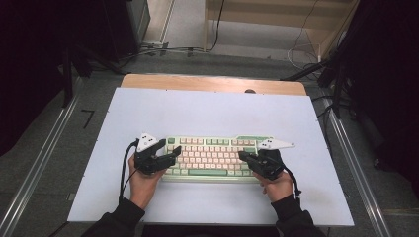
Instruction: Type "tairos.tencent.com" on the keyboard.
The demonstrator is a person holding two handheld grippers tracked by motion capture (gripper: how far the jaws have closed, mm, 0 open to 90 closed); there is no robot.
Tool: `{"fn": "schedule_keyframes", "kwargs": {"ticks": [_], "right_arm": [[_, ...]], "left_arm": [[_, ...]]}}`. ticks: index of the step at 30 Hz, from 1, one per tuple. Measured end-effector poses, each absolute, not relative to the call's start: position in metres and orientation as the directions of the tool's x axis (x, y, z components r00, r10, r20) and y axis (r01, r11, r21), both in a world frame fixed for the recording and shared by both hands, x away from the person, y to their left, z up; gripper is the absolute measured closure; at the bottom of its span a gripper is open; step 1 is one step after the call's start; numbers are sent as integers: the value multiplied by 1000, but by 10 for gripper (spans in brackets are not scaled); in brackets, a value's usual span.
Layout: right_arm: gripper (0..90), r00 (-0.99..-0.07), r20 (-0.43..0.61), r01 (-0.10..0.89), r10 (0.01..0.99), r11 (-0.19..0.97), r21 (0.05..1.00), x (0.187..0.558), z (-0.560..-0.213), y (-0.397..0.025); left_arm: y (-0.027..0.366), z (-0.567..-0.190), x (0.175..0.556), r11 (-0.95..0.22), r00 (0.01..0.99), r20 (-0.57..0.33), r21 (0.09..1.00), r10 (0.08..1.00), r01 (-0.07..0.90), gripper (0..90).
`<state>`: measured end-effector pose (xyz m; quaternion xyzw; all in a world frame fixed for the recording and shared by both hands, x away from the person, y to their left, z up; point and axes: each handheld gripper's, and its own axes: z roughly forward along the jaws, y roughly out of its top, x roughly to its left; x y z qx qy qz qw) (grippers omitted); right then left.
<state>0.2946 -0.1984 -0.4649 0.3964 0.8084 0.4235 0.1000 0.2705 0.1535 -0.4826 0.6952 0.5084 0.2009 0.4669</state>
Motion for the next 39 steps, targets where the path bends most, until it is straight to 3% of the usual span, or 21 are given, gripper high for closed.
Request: {"fn": "schedule_keyframes", "kwargs": {"ticks": [39], "right_arm": [[872,-714,171,577,678,433,693,291,-484,-176]], "left_arm": [[152,-483,270,-52,411,-197,852,890,521,348]]}}
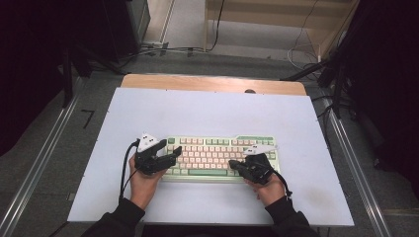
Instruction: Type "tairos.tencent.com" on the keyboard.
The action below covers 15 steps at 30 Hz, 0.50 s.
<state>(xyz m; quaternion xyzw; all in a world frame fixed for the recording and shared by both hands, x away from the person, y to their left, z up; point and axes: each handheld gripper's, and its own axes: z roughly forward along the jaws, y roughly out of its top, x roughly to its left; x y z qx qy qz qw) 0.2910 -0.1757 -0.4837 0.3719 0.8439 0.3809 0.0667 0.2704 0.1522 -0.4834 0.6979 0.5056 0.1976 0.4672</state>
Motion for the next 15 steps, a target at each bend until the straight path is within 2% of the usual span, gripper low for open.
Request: {"fn": "schedule_keyframes", "kwargs": {"ticks": [12,15], "right_arm": [[871,-717,177,575,674,430,696,292,-488,-176],[743,-710,216,585,670,390,712,293,-483,-180]], "left_arm": [[152,-484,270,-60,414,-192,850,890,524,356],[152,-483,270,-55,412,-196,851,890,523,357]]}}
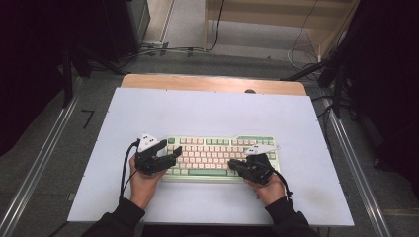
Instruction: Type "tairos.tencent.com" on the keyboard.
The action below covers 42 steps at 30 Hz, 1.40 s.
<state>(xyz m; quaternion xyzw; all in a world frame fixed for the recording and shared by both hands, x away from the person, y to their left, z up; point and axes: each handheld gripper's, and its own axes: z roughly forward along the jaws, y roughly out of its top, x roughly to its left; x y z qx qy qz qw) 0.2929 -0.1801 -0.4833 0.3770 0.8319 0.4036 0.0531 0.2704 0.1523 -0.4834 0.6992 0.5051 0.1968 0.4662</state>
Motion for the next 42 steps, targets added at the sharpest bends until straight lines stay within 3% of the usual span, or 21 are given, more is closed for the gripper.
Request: {"fn": "schedule_keyframes", "kwargs": {"ticks": [2,8,11,14,20,24,26,30,31,42], "right_arm": [[626,-705,227,582,672,367,726,294,-480,-183],[392,-664,280,603,694,275,749,299,-473,-197],[300,-642,280,607,714,250,754,302,-473,-201],[262,-626,268,610,732,246,753,302,-473,-202],[261,-620,267,612,738,243,753,303,-473,-203],[266,-618,267,614,740,241,752,303,-473,-203],[266,-616,267,616,741,242,750,303,-474,-204],[269,-610,269,626,746,245,741,305,-475,-204],[271,-609,269,626,746,243,741,305,-475,-204],[282,-603,269,628,751,238,741,305,-475,-206]], "left_arm": [[152,-484,271,-57,412,-194,850,890,524,357],[152,-484,271,-57,413,-195,850,890,523,357],[152,-484,271,-58,414,-194,850,889,524,357],[152,-484,271,-60,415,-192,850,889,523,357],[152,-484,270,-60,415,-192,850,889,523,357],[150,-484,270,-64,432,-194,855,881,515,420],[150,-484,270,-62,447,-206,855,871,515,490],[141,-484,272,-92,521,-228,851,822,516,850],[136,-483,273,-102,537,-229,850,812,517,900],[99,-481,284,-185,589,-196,832,784,524,900]]}}
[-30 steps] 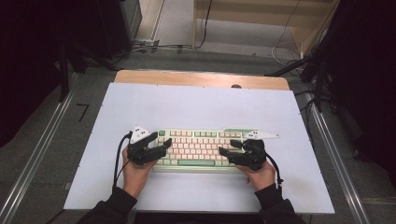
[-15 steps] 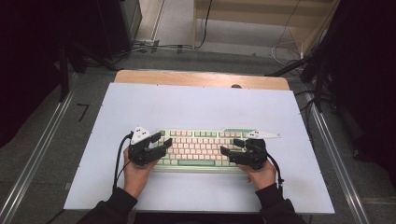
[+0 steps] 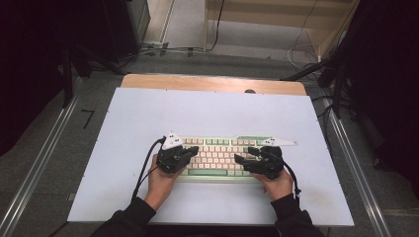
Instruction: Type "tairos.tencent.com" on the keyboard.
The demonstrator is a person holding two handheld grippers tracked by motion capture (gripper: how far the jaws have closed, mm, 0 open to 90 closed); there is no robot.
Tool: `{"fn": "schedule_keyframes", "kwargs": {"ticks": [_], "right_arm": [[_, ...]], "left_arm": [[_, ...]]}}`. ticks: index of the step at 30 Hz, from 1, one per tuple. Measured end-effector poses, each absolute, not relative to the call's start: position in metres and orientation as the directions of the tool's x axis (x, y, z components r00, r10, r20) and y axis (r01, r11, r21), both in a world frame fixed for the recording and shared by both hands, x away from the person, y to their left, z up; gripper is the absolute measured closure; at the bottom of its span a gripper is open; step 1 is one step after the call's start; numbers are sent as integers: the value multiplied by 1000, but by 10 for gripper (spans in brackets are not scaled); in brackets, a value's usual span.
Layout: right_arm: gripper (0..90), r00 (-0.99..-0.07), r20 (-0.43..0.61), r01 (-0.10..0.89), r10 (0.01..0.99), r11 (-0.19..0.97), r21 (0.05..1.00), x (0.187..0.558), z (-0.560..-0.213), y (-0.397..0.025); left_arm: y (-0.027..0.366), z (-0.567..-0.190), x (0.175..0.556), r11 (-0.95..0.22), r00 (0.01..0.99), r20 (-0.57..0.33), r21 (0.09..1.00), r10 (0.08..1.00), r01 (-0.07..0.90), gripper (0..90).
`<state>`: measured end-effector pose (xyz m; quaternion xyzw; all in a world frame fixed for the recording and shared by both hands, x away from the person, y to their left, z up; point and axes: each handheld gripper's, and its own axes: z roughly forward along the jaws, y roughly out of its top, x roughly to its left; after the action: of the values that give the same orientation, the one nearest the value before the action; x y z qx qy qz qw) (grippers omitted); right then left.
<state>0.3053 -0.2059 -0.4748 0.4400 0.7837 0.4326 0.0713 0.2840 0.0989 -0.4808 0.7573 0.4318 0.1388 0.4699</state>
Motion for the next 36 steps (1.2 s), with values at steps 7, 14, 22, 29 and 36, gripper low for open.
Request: {"fn": "schedule_keyframes", "kwargs": {"ticks": [7,14,22,29,36], "right_arm": [[282,-603,270,631,750,242,737,306,-476,-205],[282,-603,271,633,750,242,736,306,-476,-205],[283,-607,272,631,747,244,736,306,-476,-204],[283,-606,273,633,747,245,734,306,-476,-204],[283,-606,275,634,747,244,734,306,-476,-204]], "left_arm": [[94,-484,291,-198,589,-197,820,784,537,900],[89,-487,296,-198,580,-197,814,791,547,900],[84,-486,298,-205,584,-197,810,787,549,900],[81,-488,299,-218,587,-189,805,787,552,900],[79,-491,299,-235,591,-186,793,785,562,900]]}}
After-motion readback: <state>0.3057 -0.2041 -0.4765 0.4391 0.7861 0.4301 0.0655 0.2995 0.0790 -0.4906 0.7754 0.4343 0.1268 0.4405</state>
